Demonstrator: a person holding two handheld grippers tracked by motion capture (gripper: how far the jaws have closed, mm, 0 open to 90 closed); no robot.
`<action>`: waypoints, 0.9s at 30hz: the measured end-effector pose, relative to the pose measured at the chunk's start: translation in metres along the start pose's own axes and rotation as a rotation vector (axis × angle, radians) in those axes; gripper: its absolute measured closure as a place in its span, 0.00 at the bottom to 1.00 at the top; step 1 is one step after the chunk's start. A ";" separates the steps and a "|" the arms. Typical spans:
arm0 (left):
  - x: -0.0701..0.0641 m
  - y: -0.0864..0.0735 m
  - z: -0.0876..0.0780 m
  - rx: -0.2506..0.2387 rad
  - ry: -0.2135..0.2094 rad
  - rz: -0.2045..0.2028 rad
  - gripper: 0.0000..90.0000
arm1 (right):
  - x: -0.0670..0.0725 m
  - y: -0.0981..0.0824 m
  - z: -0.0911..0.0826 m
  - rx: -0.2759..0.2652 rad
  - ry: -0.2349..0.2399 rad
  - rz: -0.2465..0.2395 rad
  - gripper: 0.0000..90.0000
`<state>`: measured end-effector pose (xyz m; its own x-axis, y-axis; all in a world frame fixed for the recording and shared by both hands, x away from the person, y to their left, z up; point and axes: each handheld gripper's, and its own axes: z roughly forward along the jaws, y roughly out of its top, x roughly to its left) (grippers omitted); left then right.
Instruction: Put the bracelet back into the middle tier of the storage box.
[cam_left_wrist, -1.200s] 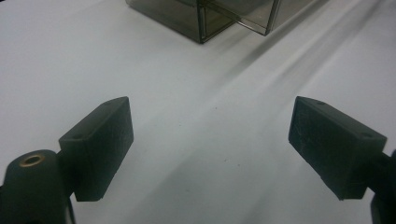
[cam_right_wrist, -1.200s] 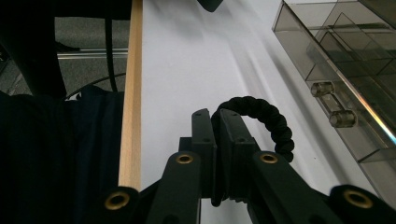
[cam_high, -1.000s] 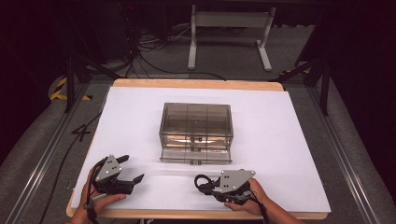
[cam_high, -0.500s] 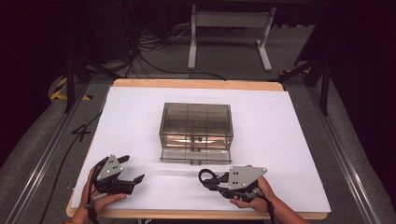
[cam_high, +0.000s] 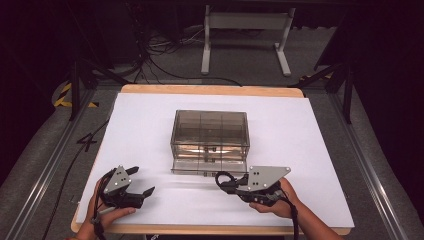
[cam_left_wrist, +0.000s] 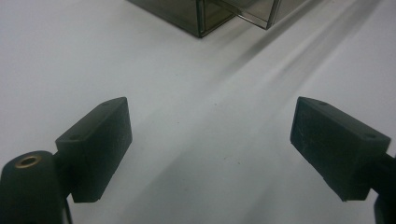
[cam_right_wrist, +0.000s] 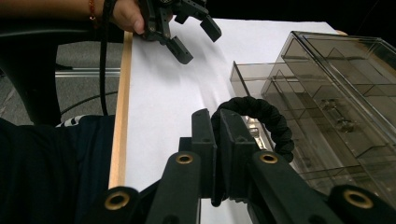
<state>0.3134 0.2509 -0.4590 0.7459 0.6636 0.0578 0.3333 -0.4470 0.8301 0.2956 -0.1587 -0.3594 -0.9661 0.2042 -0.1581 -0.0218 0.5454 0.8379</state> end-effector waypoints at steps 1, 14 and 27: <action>0.000 0.000 0.000 0.001 0.003 0.003 0.15 | -0.002 0.002 0.000 0.000 -0.006 -0.002 0.95; -0.002 0.000 0.000 -0.003 0.003 0.023 0.15 | -0.030 0.014 0.035 0.085 0.020 0.027 0.95; -0.004 0.001 0.002 0.015 0.004 0.039 0.15 | -0.049 0.010 0.057 0.141 0.013 0.063 0.95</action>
<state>0.3114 0.2468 -0.4596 0.7563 0.6477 0.0921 0.3127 -0.4814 0.8188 0.3579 -0.1166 -0.3730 -0.9677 0.2314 -0.1002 0.0741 0.6406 0.7643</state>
